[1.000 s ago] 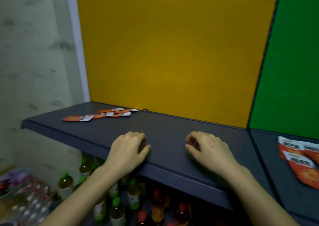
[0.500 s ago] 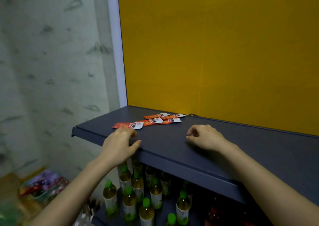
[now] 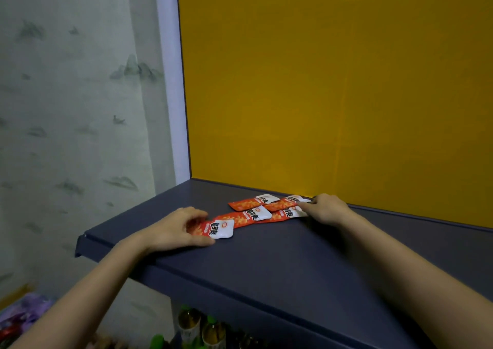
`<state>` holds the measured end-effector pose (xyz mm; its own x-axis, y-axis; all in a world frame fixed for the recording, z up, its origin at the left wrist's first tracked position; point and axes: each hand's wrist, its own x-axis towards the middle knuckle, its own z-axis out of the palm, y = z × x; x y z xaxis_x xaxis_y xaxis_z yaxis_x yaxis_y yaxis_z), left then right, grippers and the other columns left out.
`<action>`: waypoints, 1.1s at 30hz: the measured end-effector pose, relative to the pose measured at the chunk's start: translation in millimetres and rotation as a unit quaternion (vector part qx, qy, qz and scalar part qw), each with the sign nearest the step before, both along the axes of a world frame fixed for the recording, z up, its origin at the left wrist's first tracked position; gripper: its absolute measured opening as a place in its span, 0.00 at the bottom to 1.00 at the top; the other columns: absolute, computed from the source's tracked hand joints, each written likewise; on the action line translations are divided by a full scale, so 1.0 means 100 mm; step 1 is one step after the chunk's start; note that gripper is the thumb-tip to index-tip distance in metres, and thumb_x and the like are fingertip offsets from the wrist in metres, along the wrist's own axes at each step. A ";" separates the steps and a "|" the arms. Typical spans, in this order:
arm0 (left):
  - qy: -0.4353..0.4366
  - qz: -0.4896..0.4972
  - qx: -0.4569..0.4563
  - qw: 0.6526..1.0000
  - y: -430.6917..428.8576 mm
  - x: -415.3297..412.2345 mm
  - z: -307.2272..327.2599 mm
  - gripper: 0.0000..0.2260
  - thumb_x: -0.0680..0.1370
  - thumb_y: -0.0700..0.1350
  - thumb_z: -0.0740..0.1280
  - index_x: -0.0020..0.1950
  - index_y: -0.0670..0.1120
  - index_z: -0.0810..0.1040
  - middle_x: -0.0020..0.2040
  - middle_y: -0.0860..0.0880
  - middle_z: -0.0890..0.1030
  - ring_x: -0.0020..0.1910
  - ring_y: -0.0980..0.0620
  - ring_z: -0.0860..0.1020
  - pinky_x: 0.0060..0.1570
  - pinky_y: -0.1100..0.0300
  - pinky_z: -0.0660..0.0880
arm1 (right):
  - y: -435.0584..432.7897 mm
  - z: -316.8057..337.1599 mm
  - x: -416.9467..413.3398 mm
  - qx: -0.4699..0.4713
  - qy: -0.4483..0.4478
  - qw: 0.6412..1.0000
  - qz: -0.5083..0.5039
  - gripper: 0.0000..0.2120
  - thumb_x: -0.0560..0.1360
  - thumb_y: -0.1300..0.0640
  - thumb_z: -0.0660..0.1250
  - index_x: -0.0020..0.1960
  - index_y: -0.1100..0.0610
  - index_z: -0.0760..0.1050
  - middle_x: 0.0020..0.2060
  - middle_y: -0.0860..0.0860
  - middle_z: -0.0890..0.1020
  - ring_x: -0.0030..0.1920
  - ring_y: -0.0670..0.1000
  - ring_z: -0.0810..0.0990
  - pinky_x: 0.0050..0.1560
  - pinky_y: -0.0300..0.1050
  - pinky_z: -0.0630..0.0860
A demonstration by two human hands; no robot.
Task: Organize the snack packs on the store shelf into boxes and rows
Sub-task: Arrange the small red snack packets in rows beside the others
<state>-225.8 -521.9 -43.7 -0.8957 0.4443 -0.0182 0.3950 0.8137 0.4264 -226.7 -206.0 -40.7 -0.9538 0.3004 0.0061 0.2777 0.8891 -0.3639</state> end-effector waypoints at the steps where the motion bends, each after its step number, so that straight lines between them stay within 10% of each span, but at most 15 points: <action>1: 0.000 -0.010 0.000 1.000 -0.03 -0.07 0.01 0.57 0.46 0.82 0.57 0.70 0.54 0.65 0.62 0.55 0.70 0.59 0.59 0.68 0.56 0.67 0.66 | 0.00 0.00 -0.07 -0.010 0.000 1.000 -0.018 0.24 0.77 0.37 0.56 0.40 0.58 0.72 0.47 0.56 0.75 0.46 0.56 0.74 0.33 0.42 0.65; 5: -0.036 -0.026 -0.012 0.999 -0.06 -0.31 0.03 0.38 0.49 0.77 0.66 0.54 0.58 0.71 0.52 0.57 0.73 0.50 0.59 0.73 0.45 0.69 0.69 | -0.04 -0.01 -0.29 -0.036 -0.004 0.995 -0.096 0.33 0.74 0.32 0.56 0.60 0.60 0.74 0.60 0.57 0.77 0.59 0.59 0.75 0.53 0.48 0.72; 9: -0.071 -0.061 -0.009 0.996 -0.04 -0.49 0.09 0.19 0.63 0.58 0.76 0.43 0.53 0.70 0.46 0.56 0.78 0.44 0.57 0.78 0.41 0.65 0.73 | -0.18 -0.05 -0.43 -0.006 -0.005 0.986 -0.169 0.38 0.67 0.27 0.59 0.59 0.58 0.74 0.59 0.55 0.78 0.59 0.57 0.76 0.53 0.47 0.71; 22: -0.193 -0.112 0.255 0.941 0.08 -0.87 0.18 0.10 0.70 0.44 0.74 0.51 0.48 0.81 0.43 0.50 0.86 0.39 0.55 0.84 0.37 0.65 0.79 | -0.37 -0.16 -0.55 -0.141 0.097 0.928 -0.332 0.22 0.70 0.38 0.68 0.47 0.56 0.72 0.56 0.56 0.80 0.59 0.57 0.77 0.61 0.50 0.67; 29: -0.193 -0.132 0.204 0.951 0.56 -0.98 0.07 0.09 0.70 0.46 0.74 0.49 0.45 0.81 0.46 0.46 0.85 0.42 0.51 0.83 0.50 0.55 0.80 | -0.31 -0.09 -0.51 -0.365 0.226 0.854 -0.293 0.13 0.74 0.51 0.68 0.34 0.55 0.71 0.44 0.56 0.80 0.46 0.55 0.77 0.53 0.49 0.75; 33: -0.089 -0.147 0.105 0.980 0.66 -0.98 0.03 0.13 0.69 0.51 0.74 0.45 0.46 0.76 0.42 0.53 0.78 0.42 0.54 0.78 0.41 0.62 0.75 | -0.26 0.03 -0.32 -0.429 0.262 0.831 -0.236 0.14 0.78 0.56 0.63 0.35 0.56 0.67 0.34 0.53 0.74 0.36 0.50 0.72 0.38 0.42 0.69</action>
<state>-324.0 -456.1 -41.0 -0.7198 0.6928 -0.0439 0.5024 0.5635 0.6558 -258.9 -232.4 -37.6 -0.6620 0.7491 -0.0255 0.1247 0.0765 -0.9892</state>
